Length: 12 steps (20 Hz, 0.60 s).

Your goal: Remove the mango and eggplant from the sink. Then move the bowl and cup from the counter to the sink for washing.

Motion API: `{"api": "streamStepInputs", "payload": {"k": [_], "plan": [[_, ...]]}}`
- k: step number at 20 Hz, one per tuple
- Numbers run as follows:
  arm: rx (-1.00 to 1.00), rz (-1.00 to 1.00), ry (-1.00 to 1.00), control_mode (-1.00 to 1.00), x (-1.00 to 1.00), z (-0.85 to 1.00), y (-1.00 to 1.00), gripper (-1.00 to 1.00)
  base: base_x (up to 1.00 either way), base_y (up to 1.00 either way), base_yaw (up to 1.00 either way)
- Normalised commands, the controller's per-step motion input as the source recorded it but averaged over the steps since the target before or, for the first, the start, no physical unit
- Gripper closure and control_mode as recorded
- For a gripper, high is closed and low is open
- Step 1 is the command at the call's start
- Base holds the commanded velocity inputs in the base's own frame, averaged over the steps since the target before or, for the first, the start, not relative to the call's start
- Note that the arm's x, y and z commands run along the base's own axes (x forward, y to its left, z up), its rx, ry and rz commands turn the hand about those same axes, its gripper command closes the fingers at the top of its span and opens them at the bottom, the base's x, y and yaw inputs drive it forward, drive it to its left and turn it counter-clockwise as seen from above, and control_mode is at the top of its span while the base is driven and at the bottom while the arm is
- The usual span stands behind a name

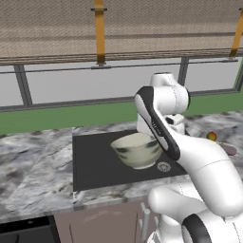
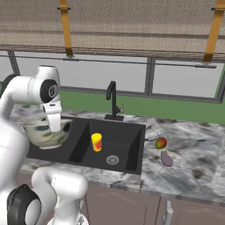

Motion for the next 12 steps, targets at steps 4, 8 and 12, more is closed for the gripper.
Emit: {"api": "streamStepInputs", "payload": {"k": [4,8,12], "plan": [[-0.02,-0.01,0.00,-1.00,0.00,0.00,-0.55,1.00,0.00,0.00,0.00],[-0.02,-0.01,0.00,-1.00,0.00,0.00,-0.54,1.00,0.00,0.00,0.00],[-0.02,-0.04,0.00,-1.00,0.00,0.00,-0.48,1.00,0.00,0.00,0.00]]}}
